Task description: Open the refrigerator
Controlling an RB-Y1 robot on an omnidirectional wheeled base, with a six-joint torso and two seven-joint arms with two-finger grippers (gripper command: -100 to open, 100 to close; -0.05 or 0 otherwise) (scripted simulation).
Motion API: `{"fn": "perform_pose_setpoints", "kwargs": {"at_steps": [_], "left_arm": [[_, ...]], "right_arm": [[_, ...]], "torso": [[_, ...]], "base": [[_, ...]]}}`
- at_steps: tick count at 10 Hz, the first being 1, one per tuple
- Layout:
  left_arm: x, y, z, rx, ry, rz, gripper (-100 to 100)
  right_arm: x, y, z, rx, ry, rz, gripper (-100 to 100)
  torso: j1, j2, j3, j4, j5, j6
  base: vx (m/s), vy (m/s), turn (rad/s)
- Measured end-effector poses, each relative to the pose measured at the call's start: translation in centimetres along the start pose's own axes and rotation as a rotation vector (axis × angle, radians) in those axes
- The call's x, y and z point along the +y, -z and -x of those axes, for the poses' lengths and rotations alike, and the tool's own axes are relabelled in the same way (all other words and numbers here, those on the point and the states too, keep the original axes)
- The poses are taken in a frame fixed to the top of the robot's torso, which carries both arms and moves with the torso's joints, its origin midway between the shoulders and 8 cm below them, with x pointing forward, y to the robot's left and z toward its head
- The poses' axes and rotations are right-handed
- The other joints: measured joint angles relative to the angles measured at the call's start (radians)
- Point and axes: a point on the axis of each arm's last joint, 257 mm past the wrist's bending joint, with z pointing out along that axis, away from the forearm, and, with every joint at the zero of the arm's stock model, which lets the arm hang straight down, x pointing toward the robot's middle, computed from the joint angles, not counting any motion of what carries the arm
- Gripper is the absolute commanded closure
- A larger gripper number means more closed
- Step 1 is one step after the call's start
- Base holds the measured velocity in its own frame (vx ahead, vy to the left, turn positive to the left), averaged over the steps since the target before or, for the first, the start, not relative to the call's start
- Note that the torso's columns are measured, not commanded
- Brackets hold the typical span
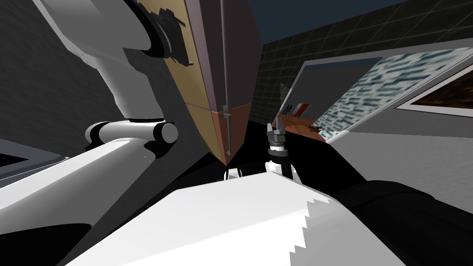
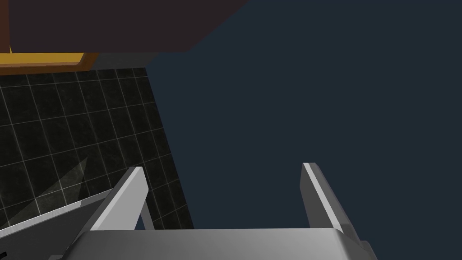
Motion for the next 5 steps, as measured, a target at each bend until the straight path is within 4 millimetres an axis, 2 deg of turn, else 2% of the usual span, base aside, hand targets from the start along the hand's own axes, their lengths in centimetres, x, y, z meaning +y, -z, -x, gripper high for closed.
{"fn": "perform_pose_setpoints", "kwargs": {"at_steps": [2, 5], "left_arm": [[-0.4, -0.2, -0.4, 0.002, -0.002, -0.008, -100], [-1.5, -0.1, 0.1, 0.02, -0.003, 0.018, -100]], "right_arm": [[0.0, 0.0, 0.0, 0.0, 0.0, 0.0, 0], [0.0, 0.0, 0.0, 0.0, 0.0, 0.0, 0]], "torso": [[-0.002, 0.001, 0.0, 0.0, -0.001, 0.0], [0.0, -0.001, 0.0, -0.001, 0.001, -0.002]], "base": [[-0.005, 0.014, -0.009], [0.026, -0.03, 0.037]]}}
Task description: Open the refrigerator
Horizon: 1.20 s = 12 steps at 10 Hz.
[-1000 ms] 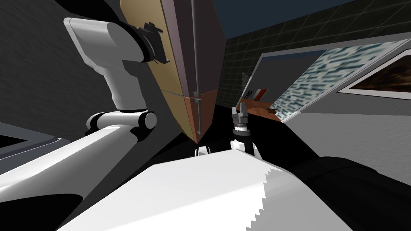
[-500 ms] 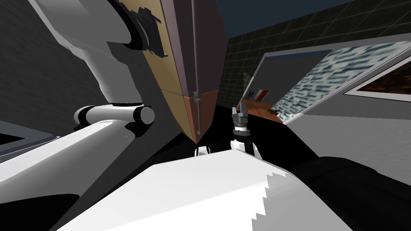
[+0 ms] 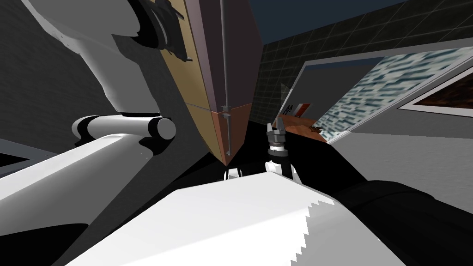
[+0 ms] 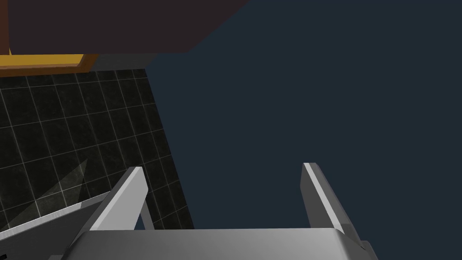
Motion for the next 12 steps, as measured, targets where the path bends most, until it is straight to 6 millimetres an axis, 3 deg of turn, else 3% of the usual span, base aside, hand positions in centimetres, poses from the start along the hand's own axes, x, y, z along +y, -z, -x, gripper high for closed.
{"fn": "perform_pose_setpoints", "kwargs": {"at_steps": [6, 12], "left_arm": [[-3.5, 1.3, -0.6, 0.041, -0.021, 0.031, -100], [-5.8, 2.0, -1.2, 0.074, -0.039, 0.051, -100]], "right_arm": [[0.0, 0.0, 0.0, 0.0, 0.0, 0.0, 0], [0.0, 0.0, 0.0, 0.0, 0.0, 0.0, 0]], "torso": [[-0.003, 0.006, 0.004, 0.002, -0.002, 0.001], [-0.008, 0.008, 0.007, 0.001, -0.004, 0.001]], "base": [[0.019, -0.024, 0.024], [0.017, -0.022, 0.021]]}}
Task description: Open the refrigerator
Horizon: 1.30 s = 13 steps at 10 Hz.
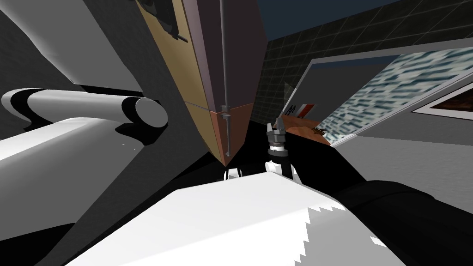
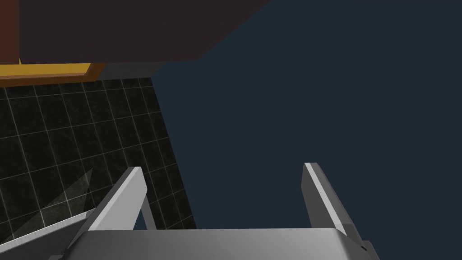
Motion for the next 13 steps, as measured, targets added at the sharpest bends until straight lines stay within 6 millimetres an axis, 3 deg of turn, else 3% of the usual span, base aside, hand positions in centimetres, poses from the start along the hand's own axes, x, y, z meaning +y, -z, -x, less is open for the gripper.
{"fn": "perform_pose_setpoints", "kwargs": {"at_steps": [6, 13], "left_arm": [[-2.1, 1.5, -1.1, 0.048, -0.02, 0.029, -100], [-6.2, 4.1, -2.4, 0.113, -0.071, 0.031, -100]], "right_arm": [[0.0, 0.0, 0.0, 0.0, 0.0, 0.0, 0], [0.0, 0.0, 0.0, 0.0, 0.0, 0.0, 0]], "torso": [[-0.002, 0.002, 0.0, -0.001, -0.001, -0.002], [0.019, -0.009, -0.008, -0.008, 0.01, -0.011]], "base": [[0.013, -0.022, 0.013], [0.016, -0.035, 0.022]]}}
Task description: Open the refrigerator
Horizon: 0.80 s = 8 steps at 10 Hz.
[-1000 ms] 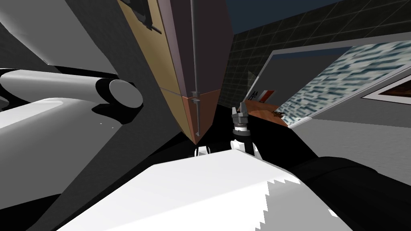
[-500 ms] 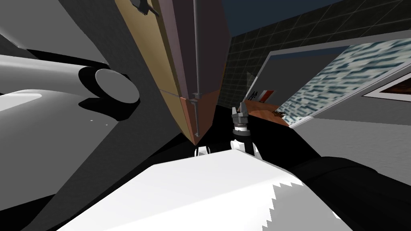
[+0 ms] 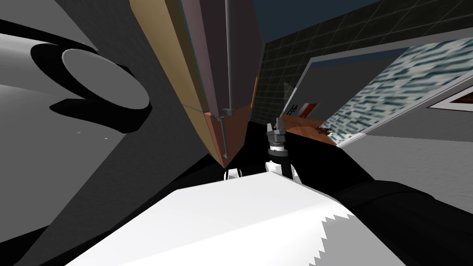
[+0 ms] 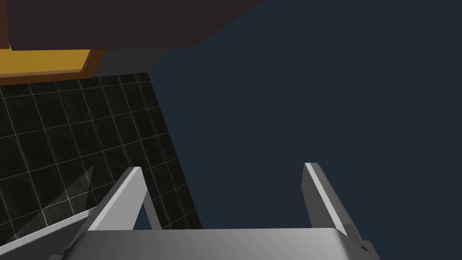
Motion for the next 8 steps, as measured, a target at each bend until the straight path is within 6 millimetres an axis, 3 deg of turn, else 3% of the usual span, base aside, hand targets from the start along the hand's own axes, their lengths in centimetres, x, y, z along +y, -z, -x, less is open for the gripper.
{"fn": "perform_pose_setpoints", "kwargs": {"at_steps": [6, 8], "left_arm": [[-2.9, 3.6, -0.6, 0.042, -0.049, 0.016, -100], [-2.0, 4.6, 1.5, 0.024, -0.041, 0.026, -100]], "right_arm": [[0.0, 0.0, 0.0, 0.0, 0.0, 0.0, 0], [0.0, 0.0, 0.0, 0.0, 0.0, 0.0, 0]], "torso": [[0.008, 0.005, 0.005, 0.0, 0.005, -0.004], [0.01, 0.004, 0.005, 0.0, 0.007, -0.006]], "base": [[0.011, -0.028, 0.007], [0.028, -0.069, -0.076]]}}
